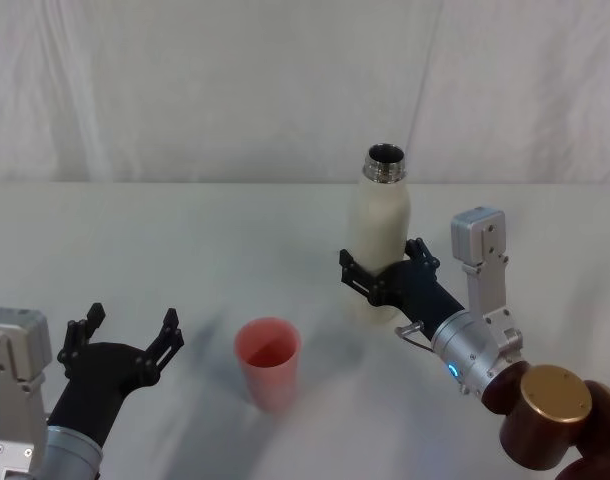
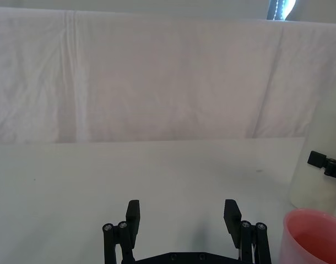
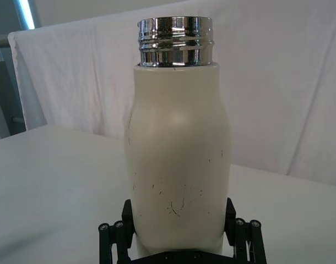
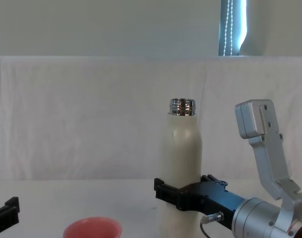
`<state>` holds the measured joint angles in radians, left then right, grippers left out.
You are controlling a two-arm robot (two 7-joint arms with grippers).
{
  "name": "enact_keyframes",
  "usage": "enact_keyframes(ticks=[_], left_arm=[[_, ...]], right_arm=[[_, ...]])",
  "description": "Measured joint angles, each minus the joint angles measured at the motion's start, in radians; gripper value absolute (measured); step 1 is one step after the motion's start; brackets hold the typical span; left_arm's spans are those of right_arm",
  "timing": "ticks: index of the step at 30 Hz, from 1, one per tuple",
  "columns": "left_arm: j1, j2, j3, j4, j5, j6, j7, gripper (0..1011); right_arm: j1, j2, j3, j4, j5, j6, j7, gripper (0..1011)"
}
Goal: Grasp the thermos with one hand and pour water into the cup lid.
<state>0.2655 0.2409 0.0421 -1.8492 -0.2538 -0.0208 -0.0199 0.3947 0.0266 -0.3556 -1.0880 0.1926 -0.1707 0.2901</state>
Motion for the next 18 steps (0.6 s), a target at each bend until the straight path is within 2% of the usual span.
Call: enact_keyframes(ticks=[11, 18], left_arm=[[0.0, 0.0, 0.0, 0.0, 0.0, 0.0, 0.0, 1001], [0.0, 0.0, 0.0, 0.0, 0.0, 0.0, 0.0, 1001]], right_arm=[[-0.001, 0.006, 0.008, -0.005, 0.007, -0.002, 0.007, 950], [-0.011, 0.031, 0.011, -0.071, -0.004, -0.005, 0.011, 951]])
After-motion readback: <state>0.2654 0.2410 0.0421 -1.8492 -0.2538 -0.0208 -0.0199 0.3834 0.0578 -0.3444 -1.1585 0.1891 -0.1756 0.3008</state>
